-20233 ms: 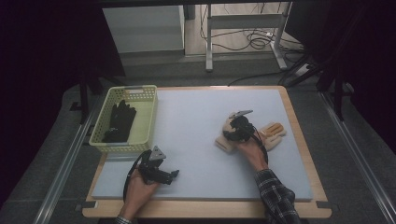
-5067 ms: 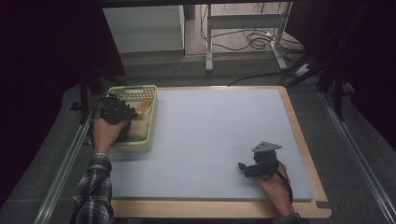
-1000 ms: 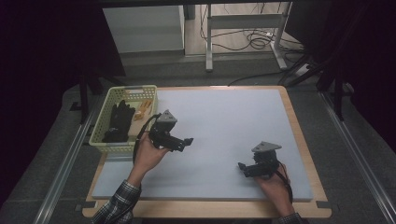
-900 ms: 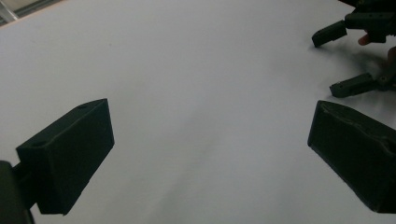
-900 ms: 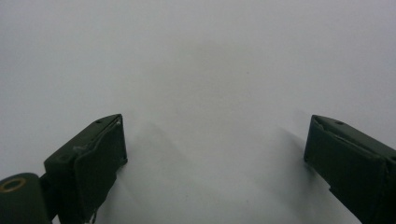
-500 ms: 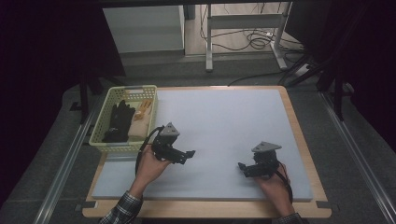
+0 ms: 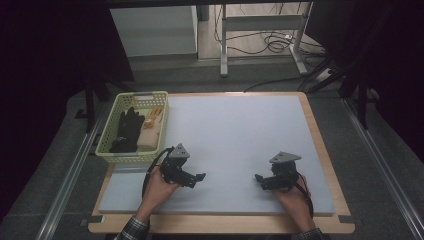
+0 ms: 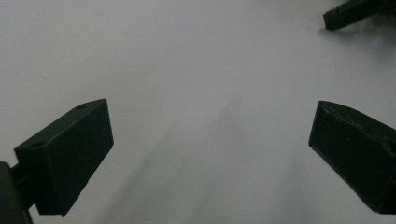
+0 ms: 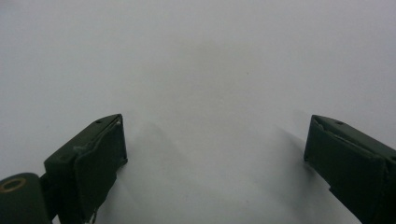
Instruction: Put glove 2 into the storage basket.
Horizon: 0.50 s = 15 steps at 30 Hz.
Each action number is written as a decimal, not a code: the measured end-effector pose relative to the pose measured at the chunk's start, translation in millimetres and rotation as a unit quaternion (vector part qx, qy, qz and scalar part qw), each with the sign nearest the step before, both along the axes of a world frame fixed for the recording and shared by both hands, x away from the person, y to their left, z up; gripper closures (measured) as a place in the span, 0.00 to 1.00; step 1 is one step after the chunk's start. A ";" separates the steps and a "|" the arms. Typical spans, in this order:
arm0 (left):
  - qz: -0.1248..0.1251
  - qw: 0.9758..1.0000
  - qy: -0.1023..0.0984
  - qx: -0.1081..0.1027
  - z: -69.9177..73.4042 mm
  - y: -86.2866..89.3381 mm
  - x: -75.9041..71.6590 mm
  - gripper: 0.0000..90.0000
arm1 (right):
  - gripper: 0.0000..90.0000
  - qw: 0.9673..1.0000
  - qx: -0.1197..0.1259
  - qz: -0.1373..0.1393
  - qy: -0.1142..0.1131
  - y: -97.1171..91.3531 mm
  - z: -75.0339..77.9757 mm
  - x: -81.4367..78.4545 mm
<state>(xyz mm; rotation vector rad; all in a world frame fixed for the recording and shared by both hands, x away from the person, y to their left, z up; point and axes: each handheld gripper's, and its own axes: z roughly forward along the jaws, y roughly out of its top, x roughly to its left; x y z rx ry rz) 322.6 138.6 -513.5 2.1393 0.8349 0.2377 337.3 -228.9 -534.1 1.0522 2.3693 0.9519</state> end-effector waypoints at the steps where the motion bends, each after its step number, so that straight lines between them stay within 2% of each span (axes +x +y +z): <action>1: 0.000 1.000 0.002 0.003 -3.3 0.9 -1.5 0.00 | 0.06 1.000 0.000 0.000 0.000 0.0 0.0 0.0; 7: 0.005 1.000 0.008 0.021 -18.4 5.0 -7.3 0.00 | 0.06 1.000 -0.001 0.000 -0.001 0.1 0.1 -0.1; 12: -0.002 0.999 0.022 0.028 -29.7 6.3 -12.3 0.00 | 0.06 1.000 -0.001 0.000 -0.001 0.1 0.1 -0.1; 15: -0.005 0.999 0.011 0.046 -34.2 4.7 -16.3 0.00 | 0.06 1.000 -0.001 0.000 -0.001 0.1 0.1 -0.1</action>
